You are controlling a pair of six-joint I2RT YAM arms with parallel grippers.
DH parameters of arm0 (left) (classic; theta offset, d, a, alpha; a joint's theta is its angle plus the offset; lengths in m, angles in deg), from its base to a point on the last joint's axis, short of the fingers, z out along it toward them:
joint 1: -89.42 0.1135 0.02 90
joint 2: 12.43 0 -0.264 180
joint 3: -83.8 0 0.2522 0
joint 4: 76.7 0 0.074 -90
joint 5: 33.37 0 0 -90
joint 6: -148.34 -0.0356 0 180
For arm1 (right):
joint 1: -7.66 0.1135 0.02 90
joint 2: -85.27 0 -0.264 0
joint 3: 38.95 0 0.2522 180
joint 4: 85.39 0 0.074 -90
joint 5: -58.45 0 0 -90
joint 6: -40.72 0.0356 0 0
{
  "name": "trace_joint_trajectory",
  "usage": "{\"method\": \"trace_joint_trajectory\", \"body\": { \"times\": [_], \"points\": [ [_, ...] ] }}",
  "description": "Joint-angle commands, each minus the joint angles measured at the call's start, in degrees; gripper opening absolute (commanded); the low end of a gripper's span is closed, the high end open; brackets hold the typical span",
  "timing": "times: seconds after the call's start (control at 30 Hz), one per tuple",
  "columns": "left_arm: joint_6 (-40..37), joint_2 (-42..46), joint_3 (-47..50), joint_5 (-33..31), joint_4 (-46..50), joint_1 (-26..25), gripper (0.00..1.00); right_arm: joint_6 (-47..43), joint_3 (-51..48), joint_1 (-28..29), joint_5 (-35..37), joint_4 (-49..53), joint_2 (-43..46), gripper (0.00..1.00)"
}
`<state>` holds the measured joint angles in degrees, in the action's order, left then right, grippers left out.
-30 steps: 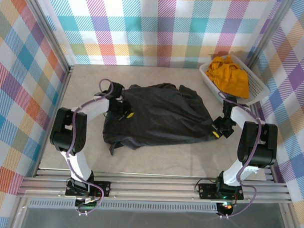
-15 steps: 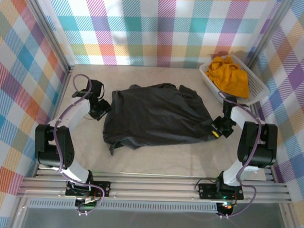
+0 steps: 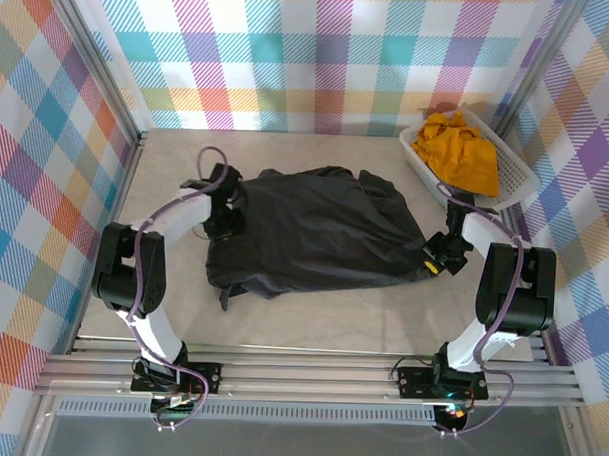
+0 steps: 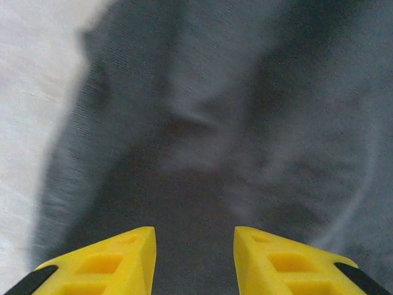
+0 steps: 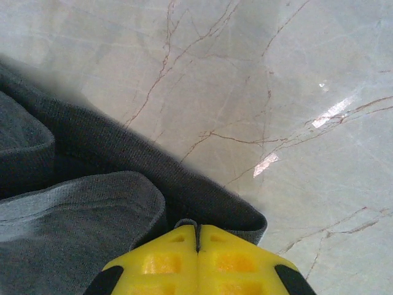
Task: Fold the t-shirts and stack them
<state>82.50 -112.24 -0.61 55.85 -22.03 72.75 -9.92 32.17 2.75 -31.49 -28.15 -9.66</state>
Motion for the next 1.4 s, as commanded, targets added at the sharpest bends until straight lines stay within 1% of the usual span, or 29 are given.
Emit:
{"method": "trace_joint_trajectory", "body": {
  "times": [0.0,0.2,0.33,0.57,0.67,0.77,0.8,0.9,0.93,0.97,1.2,1.23,1.3,1.37],
  "points": [
    [-0.2,1.4,1.3,-2.1,3.2,-5.9,0.4,-0.3,1.1,-0.3,-0.9,0.4,-0.6,0.0],
    [-1.1,2.8,3.4,-0.8,5.1,-11.4,0.42,-0.3,1.1,-0.3,-1.0,0.4,-0.6,0.0],
    [-2.0,4.3,3.0,-4.3,9.6,-14.8,0.46,-0.4,1.1,-0.4,-1.1,0.3,-0.6,0.0],
    [-1.7,5.1,5.8,-4.9,12.8,-17.8,0.46,-0.5,1.0,-0.4,-1.4,0.1,-0.9,0.0],
    [-0.6,4.4,7.1,-7.0,13.9,-19.0,0.45,-0.4,0.8,-0.4,-1.7,-0.2,-1.0,0.0],
    [0.8,3.8,9.0,-8.8,13.2,-19.1,0.42,-0.2,0.5,-0.3,-2.0,-0.5,-1.0,0.0],
    [1.1,3.5,9.4,-8.7,12.6,-19.1,0.39,-0.1,0.4,-0.3,-2.1,-0.7,-0.9,0.0],
    [2.7,3.0,9.3,-9.3,11.5,-19.1,0.11,0.0,0.2,-0.3,-2.2,-0.8,-0.9,0.0],
    [3.2,2.9,8.7,-9.5,11.5,-19.1,0.03,0.0,0.3,-0.3,-2.2,-0.8,-0.8,0.0],
    [3.6,2.9,8.3,-9.5,11.5,-19.1,0.0,0.0,0.3,-0.4,-2.2,-0.9,-0.8,0.0],
    [5.0,5.3,3.3,-3.9,11.8,-19.5,0.0,0.1,0.7,-0.3,-2.3,-0.9,-0.7,0.0],
    [5.5,5.9,2.2,-3.7,12.6,-19.8,0.0,0.0,0.8,-0.3,-2.3,-0.8,-0.8,0.0],
    [7.3,7.7,0.6,-5.5,15.5,-20.6,0.0,0.0,1.1,-0.3,-2.3,-0.6,-0.8,0.0],
    [10.7,10.4,-0.3,-9.7,21.3,-20.7,0.15,-0.3,1.3,-0.3,-2.3,-0.4,-0.7,0.0]
  ]
}}
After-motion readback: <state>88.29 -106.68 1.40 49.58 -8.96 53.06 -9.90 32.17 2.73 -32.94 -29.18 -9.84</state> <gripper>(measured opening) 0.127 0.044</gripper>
